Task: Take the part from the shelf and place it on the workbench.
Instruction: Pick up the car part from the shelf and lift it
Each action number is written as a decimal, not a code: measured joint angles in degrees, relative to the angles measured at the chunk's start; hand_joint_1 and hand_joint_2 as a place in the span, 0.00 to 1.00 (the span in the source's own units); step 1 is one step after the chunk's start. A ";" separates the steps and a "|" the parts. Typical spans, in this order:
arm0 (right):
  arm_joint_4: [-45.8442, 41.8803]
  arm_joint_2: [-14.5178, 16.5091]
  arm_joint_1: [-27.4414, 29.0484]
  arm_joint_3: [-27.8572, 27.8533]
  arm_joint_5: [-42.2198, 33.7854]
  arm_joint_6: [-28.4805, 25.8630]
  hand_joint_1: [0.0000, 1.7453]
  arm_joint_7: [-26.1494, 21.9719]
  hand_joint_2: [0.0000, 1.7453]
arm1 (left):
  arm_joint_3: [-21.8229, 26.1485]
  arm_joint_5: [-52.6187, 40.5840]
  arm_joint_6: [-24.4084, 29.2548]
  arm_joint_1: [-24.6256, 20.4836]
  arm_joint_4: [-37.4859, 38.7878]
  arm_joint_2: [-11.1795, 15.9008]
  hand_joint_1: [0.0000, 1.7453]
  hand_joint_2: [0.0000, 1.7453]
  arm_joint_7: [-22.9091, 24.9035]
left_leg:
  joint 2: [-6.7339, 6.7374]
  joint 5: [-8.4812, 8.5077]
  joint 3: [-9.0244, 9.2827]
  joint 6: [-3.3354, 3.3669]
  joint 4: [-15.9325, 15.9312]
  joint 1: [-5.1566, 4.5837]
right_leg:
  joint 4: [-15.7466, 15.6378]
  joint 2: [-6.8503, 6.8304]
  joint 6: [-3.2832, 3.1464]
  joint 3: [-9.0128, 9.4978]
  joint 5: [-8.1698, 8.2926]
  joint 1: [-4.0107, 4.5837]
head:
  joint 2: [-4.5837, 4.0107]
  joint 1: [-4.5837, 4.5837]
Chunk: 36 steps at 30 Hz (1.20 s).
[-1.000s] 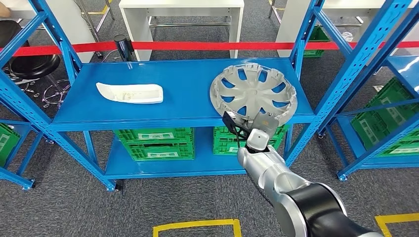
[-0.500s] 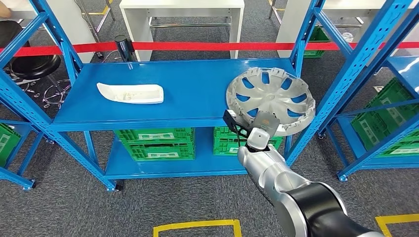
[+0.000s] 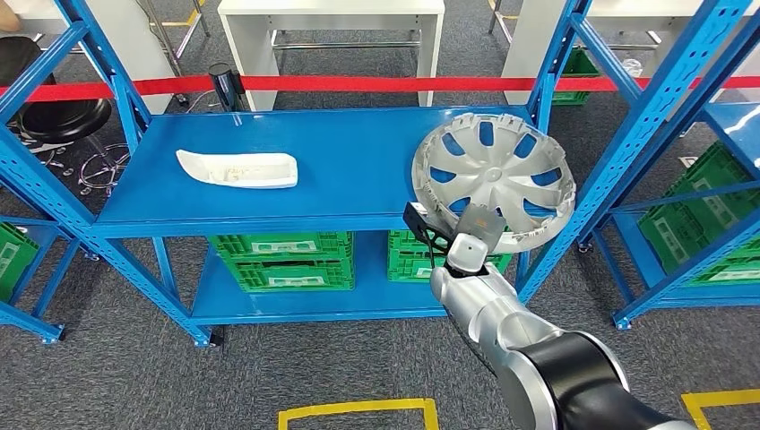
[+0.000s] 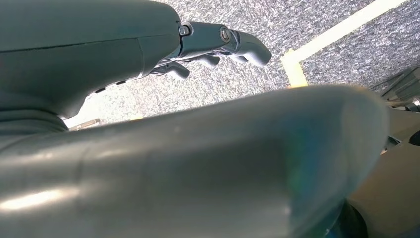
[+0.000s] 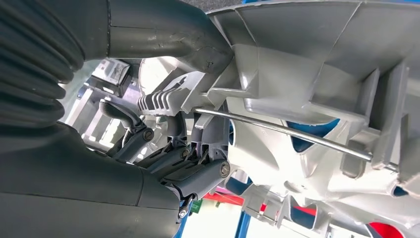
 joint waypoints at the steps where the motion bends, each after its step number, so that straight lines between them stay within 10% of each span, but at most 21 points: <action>1: 0.00 0.00 0.02 -0.01 0.04 0.03 1.00 -0.04 1.00 | 0.00 0.01 0.00 0.00 0.00 0.00 0.00 0.00 -0.03 | 0.00 0.00 0.00 0.00 0.00 0.00 | 0.00 0.00 0.01 0.00 0.00 0.00 | 0.00 0.00; 23: 0.01 -0.39 -0.74 1.88 2.20 2.47 1.00 0.59 1.00 | 0.00 0.02 0.00 0.02 0.00 0.00 0.00 0.00 -0.15 | -0.02 0.00 -0.01 0.01 0.00 -0.04 | 0.00 -0.02 0.02 0.01 0.00 -0.03 | 0.00 0.00; 36: 0.04 -4.98 -15.99 16.57 2.03 9.00 1.00 0.76 1.00 | 0.00 1.37 0.00 0.77 0.00 0.46 0.00 0.00 -2.54 | -0.02 0.03 -0.19 0.03 0.00 -0.16 | 0.03 0.01 0.09 -0.23 0.04 -0.15 | 0.00 0.00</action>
